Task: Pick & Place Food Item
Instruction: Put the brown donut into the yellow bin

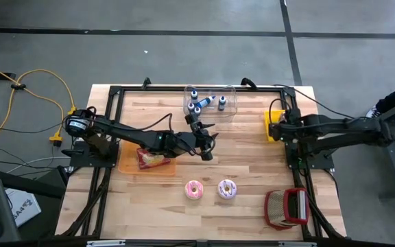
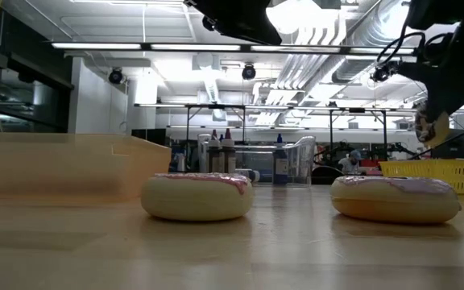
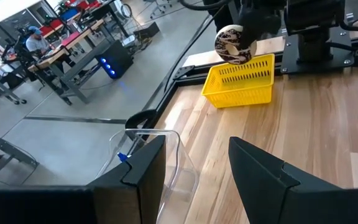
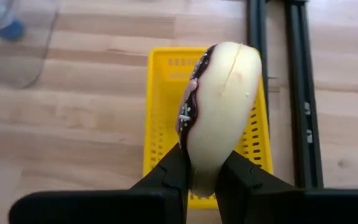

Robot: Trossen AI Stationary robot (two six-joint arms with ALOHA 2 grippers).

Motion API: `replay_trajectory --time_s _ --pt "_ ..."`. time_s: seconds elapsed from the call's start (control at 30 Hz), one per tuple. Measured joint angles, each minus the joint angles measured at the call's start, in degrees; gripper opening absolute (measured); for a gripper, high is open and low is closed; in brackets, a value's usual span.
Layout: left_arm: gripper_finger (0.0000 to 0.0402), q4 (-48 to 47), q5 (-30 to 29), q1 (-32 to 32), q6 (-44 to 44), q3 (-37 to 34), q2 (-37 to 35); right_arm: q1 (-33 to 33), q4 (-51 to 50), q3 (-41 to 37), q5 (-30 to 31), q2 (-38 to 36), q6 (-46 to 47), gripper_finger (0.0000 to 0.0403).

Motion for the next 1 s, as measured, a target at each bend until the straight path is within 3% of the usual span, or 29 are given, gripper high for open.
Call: replay_trajectory --time_s 0.43,0.8,1.0 --pt "0.0168 0.0 0.0 0.0 0.1 0.0 0.0 -9.9 5.1 0.0 -0.3 9.5 11.1 0.0048" --pt "0.0168 -0.9 -0.1 0.0 1.2 0.0 0.0 -13.9 8.9 0.0 -1.4 15.0 6.5 0.0049" --pt "0.0168 -0.9 -0.1 0.0 1.2 0.0 0.0 -15.2 9.1 0.0 -1.6 17.3 4.5 0.0084"
